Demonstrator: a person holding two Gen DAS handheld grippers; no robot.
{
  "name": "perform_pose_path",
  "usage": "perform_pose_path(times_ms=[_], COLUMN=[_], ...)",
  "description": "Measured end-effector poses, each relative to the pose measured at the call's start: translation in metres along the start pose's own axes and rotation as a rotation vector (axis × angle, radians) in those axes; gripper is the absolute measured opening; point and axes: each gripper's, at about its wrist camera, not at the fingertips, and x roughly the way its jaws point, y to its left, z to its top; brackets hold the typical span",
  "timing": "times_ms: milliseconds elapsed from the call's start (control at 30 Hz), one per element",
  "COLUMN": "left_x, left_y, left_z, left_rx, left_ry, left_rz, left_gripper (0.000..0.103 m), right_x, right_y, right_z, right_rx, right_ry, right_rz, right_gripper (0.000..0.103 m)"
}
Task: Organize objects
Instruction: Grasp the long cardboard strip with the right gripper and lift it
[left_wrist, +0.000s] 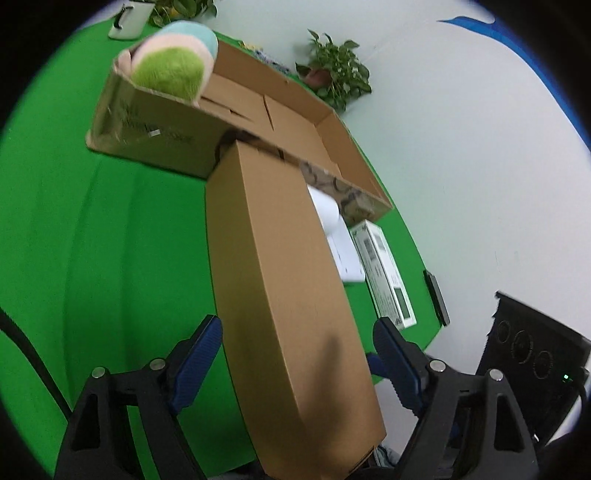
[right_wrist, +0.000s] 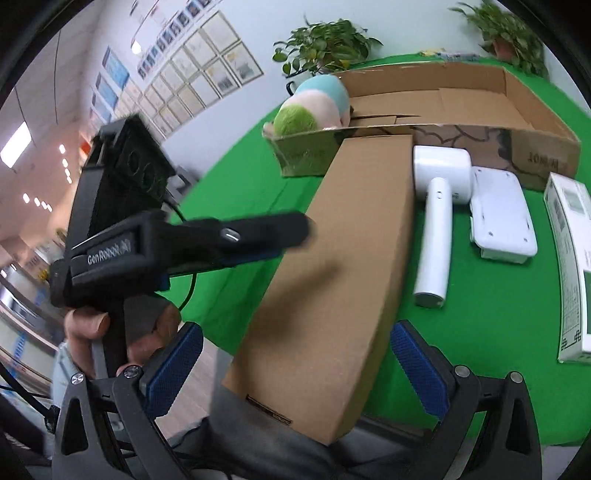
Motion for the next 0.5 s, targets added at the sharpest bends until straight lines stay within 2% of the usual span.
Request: perform_pose_path(times_ms=[100, 200, 267, 333, 367, 400, 500], left_x=[0.008, 0.01, 0.012, 0.012, 0.013, 0.013, 0.008], left_y=[-0.003, -0.007, -0.008, -0.008, -0.011, -0.012, -0.01], left_z=[-0.007, -0.009, -0.011, -0.018, -0.022, -0.027, -0.04], left_rx=[0.003, 0.026, 0.022, 0.028, 0.04, 0.045, -0.004], left_ry=[0.033, 0.032, 0.044, 0.058, 0.066, 0.079, 0.086], left_rz=[-0.056, -0.039, -0.057, -0.06, -0.05, -0.055, -0.11], left_gripper=[0.081, 0.081, 0.081, 0.081, 0.081, 0.081, 0.081], right_x=[0.008, 0.015, 0.021, 0.024, 0.023, 0.021, 0.013], right_y=[0.019, 0.017, 0.011, 0.012, 0.013, 0.012, 0.008], right_z=[-0.005, -0.006, -0.007, -0.01, -0.013, -0.016, -0.023], right_rx=[-0.043, -0.074, -0.096, -0.125, -0.138, -0.145, -0.141], right_ry=[0.0, 0.019, 0.034, 0.047, 0.048, 0.043, 0.05], right_rz=[-0.081, -0.162, -0.212, -0.269, -0.291, -0.307, -0.283], right_gripper=[0.103, 0.103, 0.103, 0.1, 0.093, 0.092, 0.091])
